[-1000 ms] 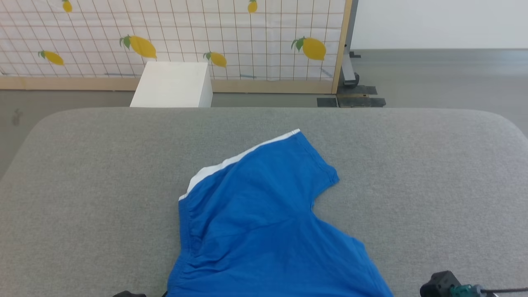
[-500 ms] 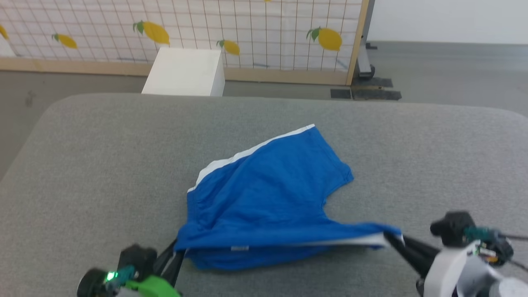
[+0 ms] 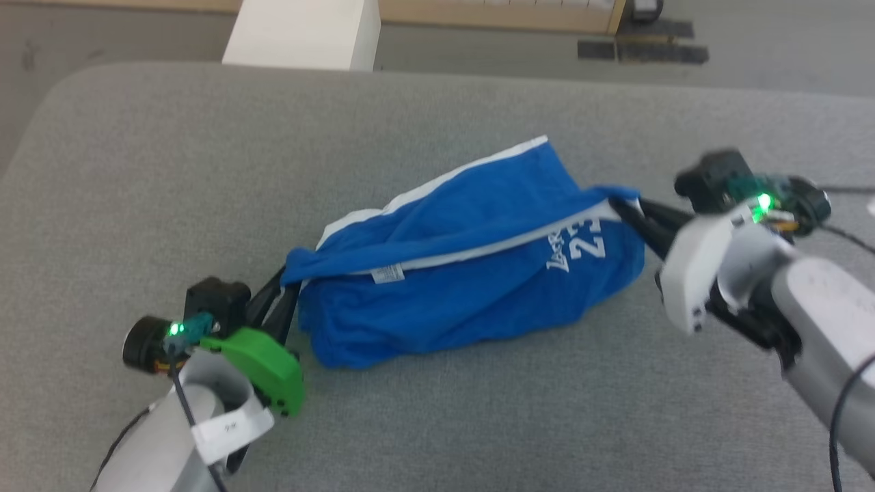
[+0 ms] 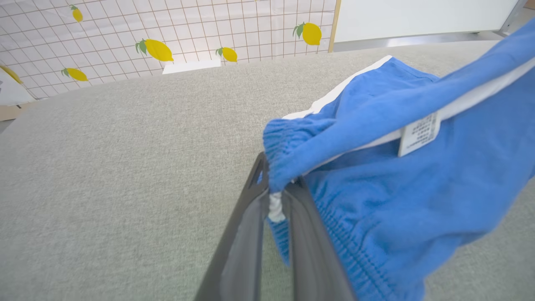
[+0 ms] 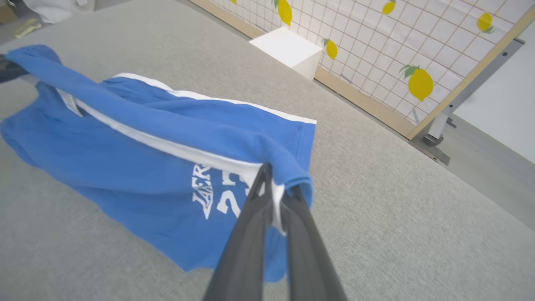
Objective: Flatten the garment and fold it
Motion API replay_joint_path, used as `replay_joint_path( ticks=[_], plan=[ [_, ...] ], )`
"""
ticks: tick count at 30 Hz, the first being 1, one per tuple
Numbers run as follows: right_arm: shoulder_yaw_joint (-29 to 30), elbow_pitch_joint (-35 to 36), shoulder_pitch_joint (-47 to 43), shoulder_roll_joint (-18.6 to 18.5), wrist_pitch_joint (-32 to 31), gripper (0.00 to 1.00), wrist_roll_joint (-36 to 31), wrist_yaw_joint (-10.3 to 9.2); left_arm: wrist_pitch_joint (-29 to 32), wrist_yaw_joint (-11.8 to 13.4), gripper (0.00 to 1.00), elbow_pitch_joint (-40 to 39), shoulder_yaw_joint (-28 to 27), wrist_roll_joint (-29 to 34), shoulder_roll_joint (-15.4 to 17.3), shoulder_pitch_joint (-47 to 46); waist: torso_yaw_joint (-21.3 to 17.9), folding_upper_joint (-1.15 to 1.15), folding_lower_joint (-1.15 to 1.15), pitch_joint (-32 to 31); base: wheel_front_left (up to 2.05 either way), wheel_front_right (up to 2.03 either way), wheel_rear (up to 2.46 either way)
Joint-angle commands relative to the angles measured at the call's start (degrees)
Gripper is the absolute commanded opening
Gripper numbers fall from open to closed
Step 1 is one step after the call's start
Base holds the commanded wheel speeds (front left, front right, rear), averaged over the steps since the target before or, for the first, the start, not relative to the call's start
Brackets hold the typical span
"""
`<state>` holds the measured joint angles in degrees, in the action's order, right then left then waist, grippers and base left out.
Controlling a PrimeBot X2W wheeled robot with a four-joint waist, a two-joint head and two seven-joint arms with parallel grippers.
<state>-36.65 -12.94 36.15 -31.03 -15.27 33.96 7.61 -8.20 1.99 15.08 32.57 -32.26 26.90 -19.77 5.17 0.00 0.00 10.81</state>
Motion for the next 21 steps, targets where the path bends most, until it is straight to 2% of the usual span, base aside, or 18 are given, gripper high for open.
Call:
replay_joint_path(
  ticks=[1,5,11,21],
  plan=[
    [-1.1,-2.4,3.1,0.9,-0.5,0.00,-0.1,-0.12,-0.6,-0.5,0.00,1.0,0.0,-0.3,-1.0,-2.2,1.6,0.00,0.00,5.7,0.00,0.00,0.00],
    [-3.7,-11.3,12.3,3.4,-0.5,0.00,-0.6,-0.12,-1.7,-1.5,0.00,4.4,0.2,-0.1,-3.3,-6.9,3.2,0.00,0.00,9.7,0.00,0.00,0.00],
    [-7.7,-23.4,21.2,7.6,1.8,0.00,-2.3,-0.12,-3.3,-2.0,0.00,9.3,0.0,0.0,-5.9,-11.6,5.4,0.00,0.00,13.5,0.00,0.00,0.00],
    [-13.1,-35.1,26.7,9.8,6.3,0.00,-0.7,-0.12,-5.4,-2.2,0.00,14.2,-0.1,0.3,-7.7,-13.0,7.1,0.00,0.00,14.7,0.00,0.00,0.00]
  ],
)
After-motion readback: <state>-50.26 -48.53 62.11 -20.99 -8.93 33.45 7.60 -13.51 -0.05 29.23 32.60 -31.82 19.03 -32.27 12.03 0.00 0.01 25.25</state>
